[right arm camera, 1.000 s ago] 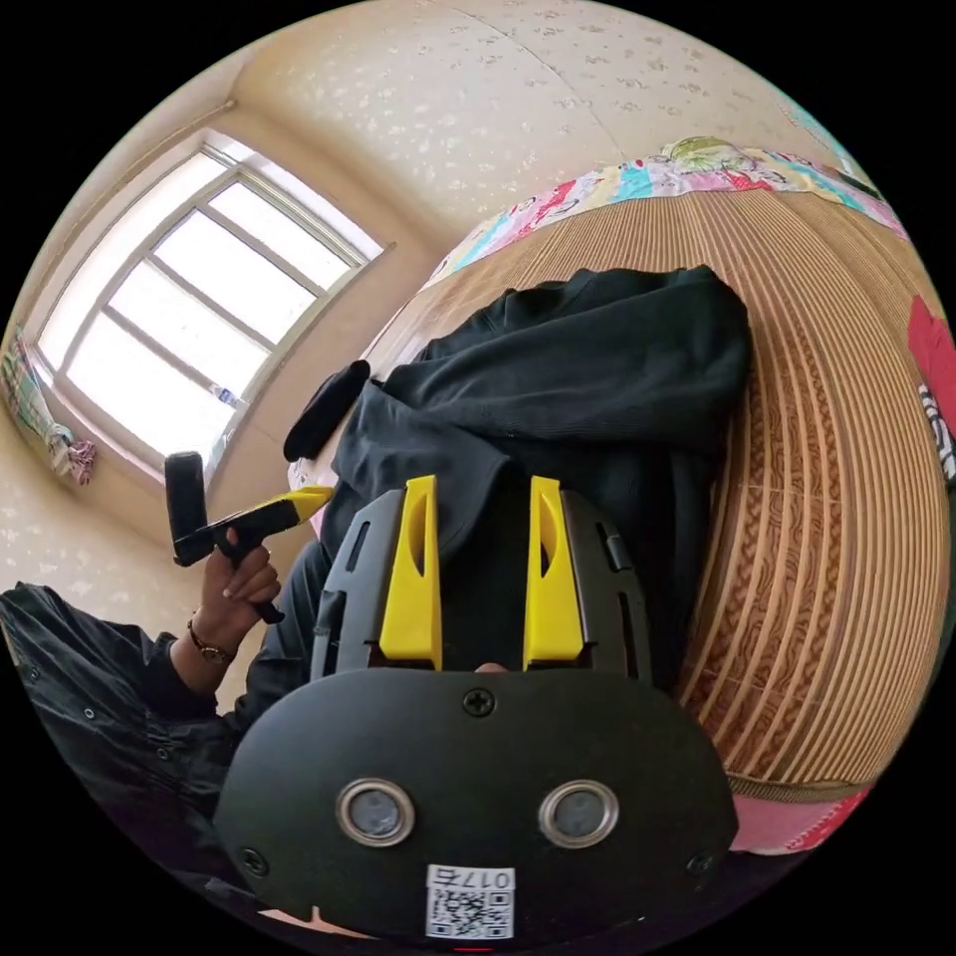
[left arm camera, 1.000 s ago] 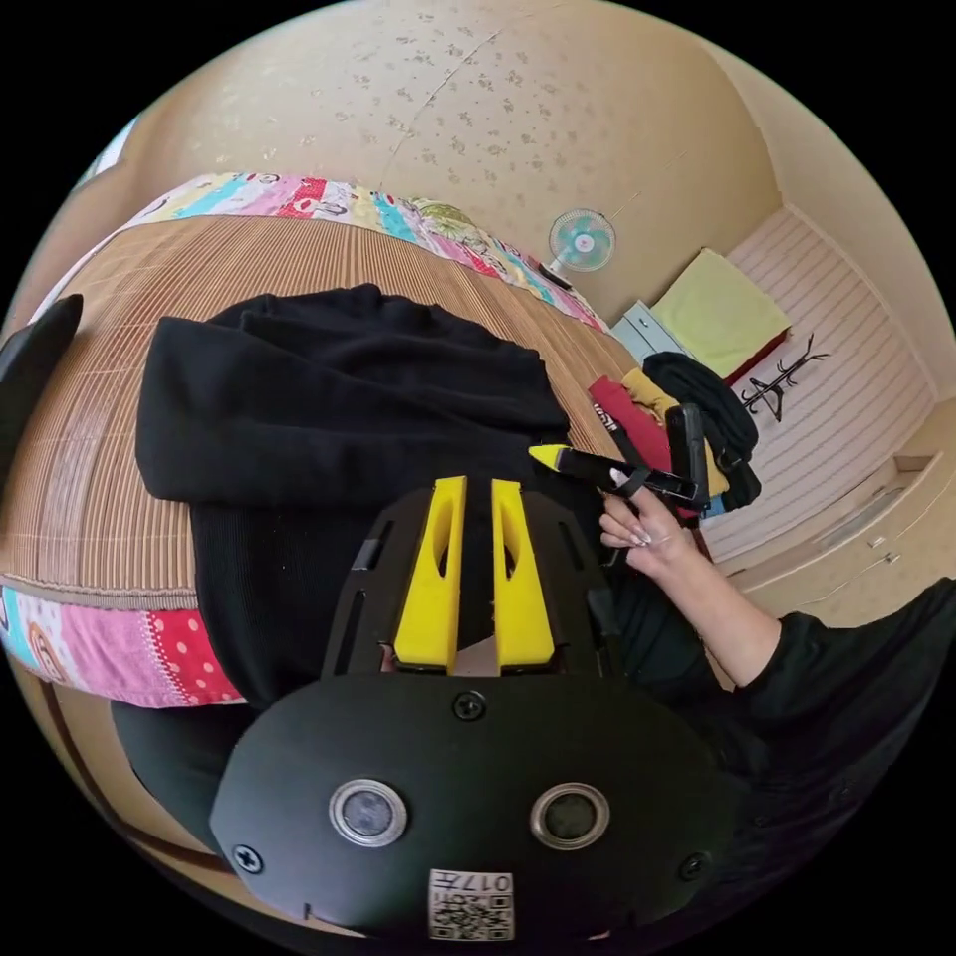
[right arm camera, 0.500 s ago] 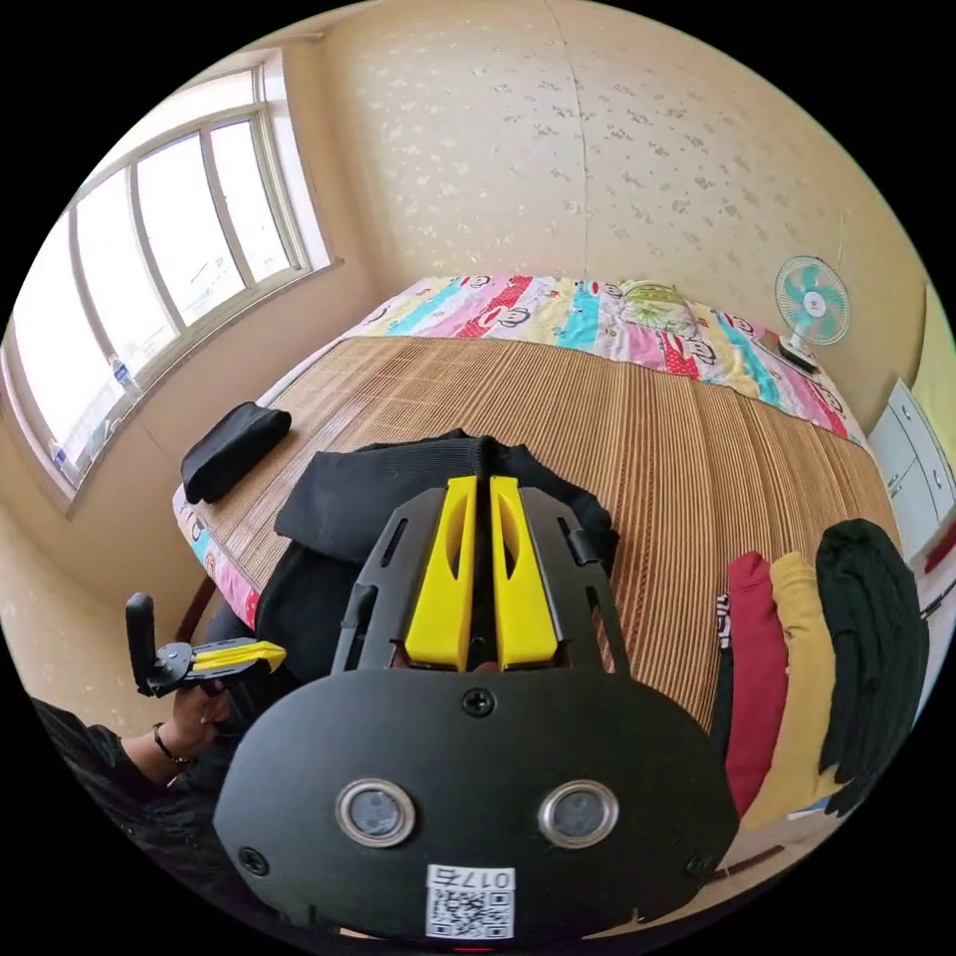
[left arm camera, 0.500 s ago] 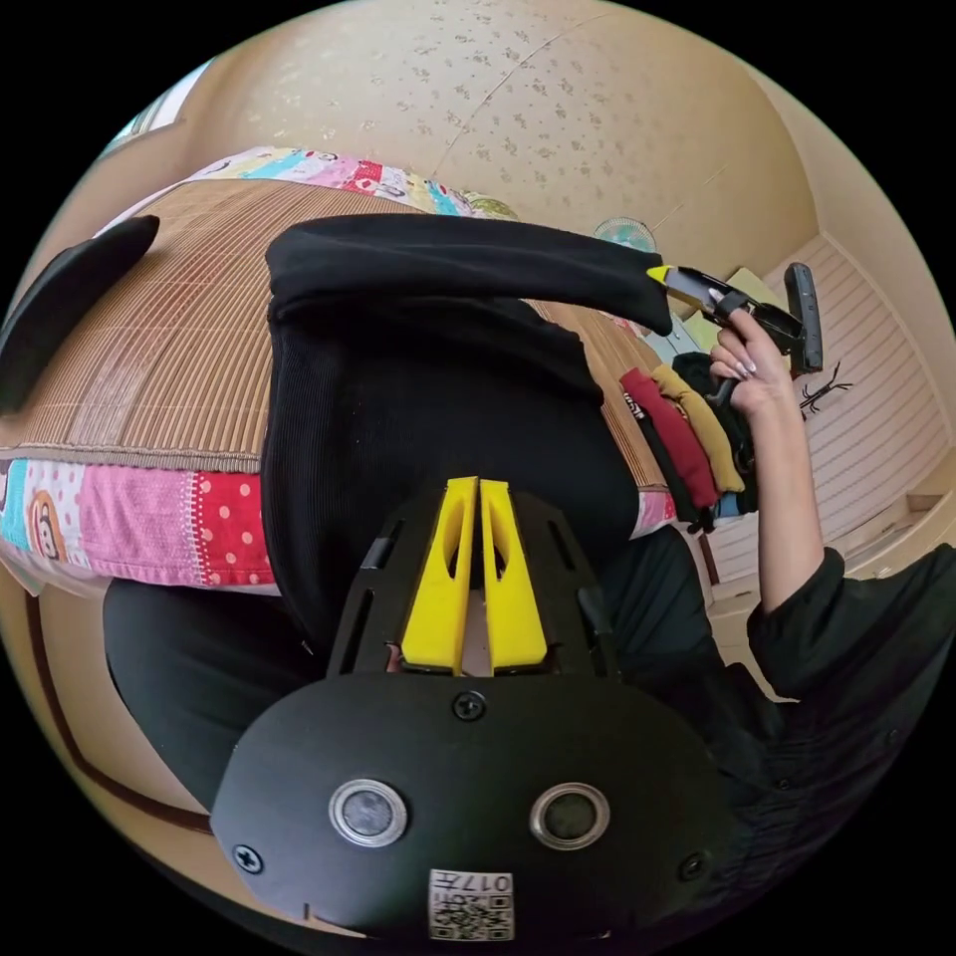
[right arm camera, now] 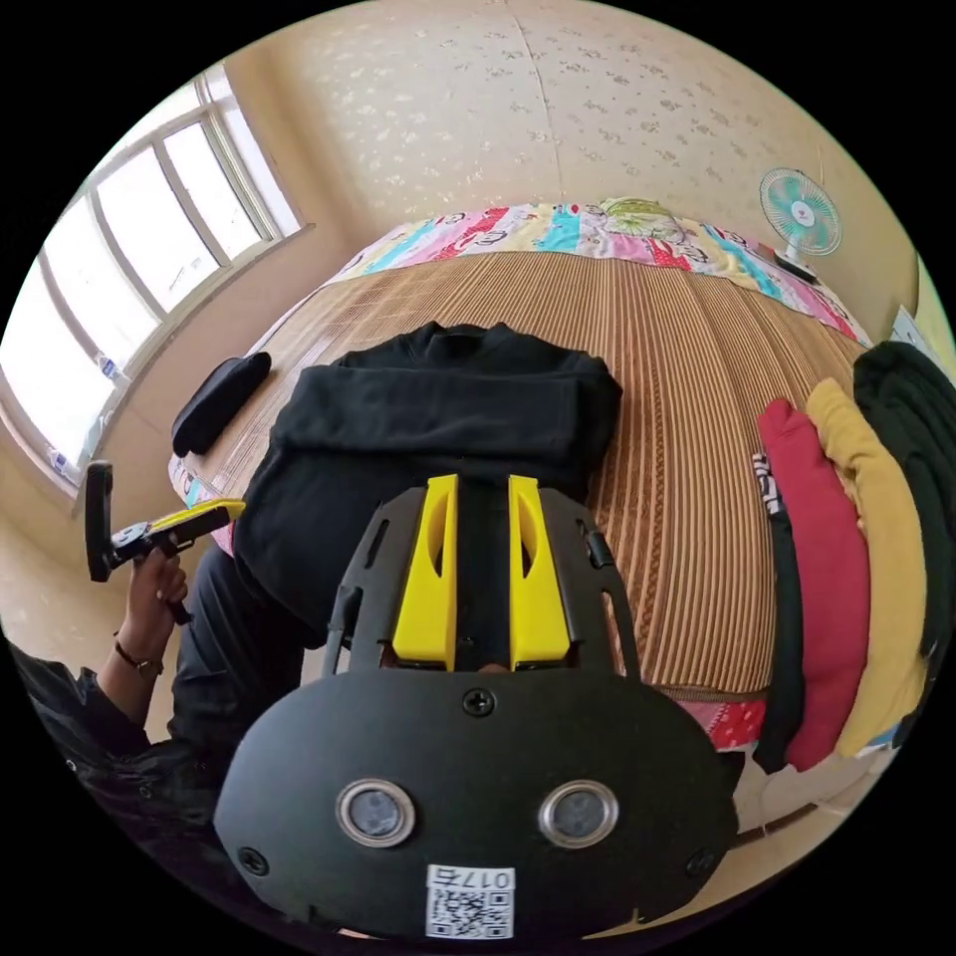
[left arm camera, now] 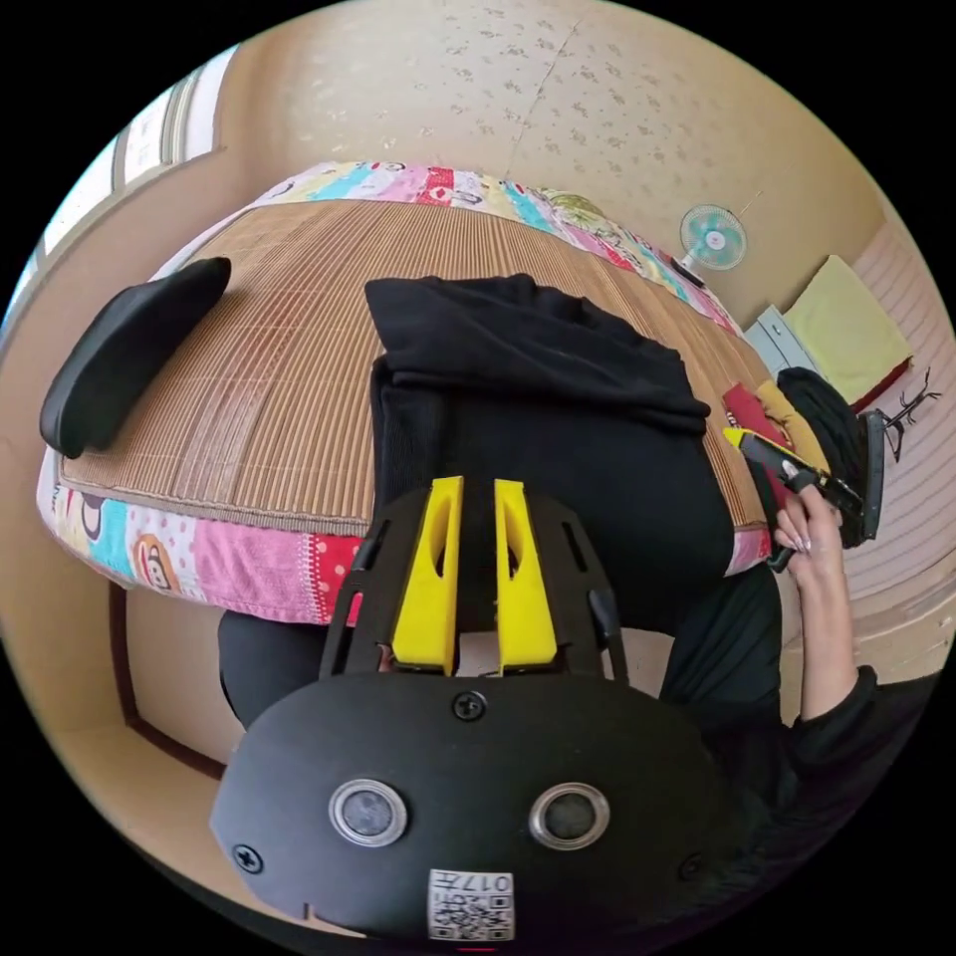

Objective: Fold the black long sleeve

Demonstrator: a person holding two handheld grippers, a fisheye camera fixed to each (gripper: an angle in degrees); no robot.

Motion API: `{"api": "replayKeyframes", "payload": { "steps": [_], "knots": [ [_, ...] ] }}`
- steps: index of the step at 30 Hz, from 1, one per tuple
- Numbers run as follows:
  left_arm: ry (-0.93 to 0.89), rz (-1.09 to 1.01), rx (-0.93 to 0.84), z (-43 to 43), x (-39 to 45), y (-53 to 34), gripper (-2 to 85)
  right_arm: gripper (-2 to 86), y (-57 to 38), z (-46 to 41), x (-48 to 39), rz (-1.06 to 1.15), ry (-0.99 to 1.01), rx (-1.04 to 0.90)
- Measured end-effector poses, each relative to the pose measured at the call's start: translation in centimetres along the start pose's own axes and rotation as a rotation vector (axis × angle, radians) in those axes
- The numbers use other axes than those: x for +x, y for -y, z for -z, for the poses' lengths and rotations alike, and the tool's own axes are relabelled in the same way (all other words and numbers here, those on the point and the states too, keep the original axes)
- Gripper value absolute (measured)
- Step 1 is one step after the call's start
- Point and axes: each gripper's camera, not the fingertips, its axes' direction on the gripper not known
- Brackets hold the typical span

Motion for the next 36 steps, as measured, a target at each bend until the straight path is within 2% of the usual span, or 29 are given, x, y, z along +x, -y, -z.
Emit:
{"api": "replayKeyframes", "payload": {
  "steps": [2, 3, 5, 10, 14, 21, 28, 36],
  "knots": [
    [0.049, -0.005, -0.075, -3.3, 1.8, 1.3, 6.7, 8.1, -2.4, -3.6, -0.2, -0.048, -0.040, -0.094],
    [0.090, 0.009, -0.077, -4.5, 3.0, 1.8, 6.1, 8.1, -3.9, -3.4, -0.9, -0.027, -0.062, 0.042],
    [0.144, 0.025, -0.049, -4.9, 4.8, 2.4, 5.6, 7.9, -4.1, -3.9, -2.0, -0.007, -0.110, 0.048],
    [0.253, 0.022, -0.079, -6.1, 8.9, 4.4, 5.2, 7.8, 0.9, -5.7, -3.2, 0.016, -0.135, -0.098],
    [0.251, 0.042, -0.062, -6.6, 10.3, 5.4, 5.1, 7.8, 2.7, -6.8, -3.3, 0.002, -0.119, -0.100],
    [0.245, 0.034, -0.073, -7.6, 11.9, 7.6, 5.0, 7.7, 3.8, -8.9, -5.9, 0.025, -0.221, -0.042],
    [0.225, 0.027, -0.061, -8.6, 12.3, 9.7, 4.9, 7.6, 6.9, -10.6, -5.9, 0.001, -0.200, -0.072],
    [0.209, -0.063, -0.041, -11.4, 11.3, 16.3, 4.3, 7.5, 12.5, -13.9, -5.0, -0.004, -0.214, -0.045]
  ]
}}
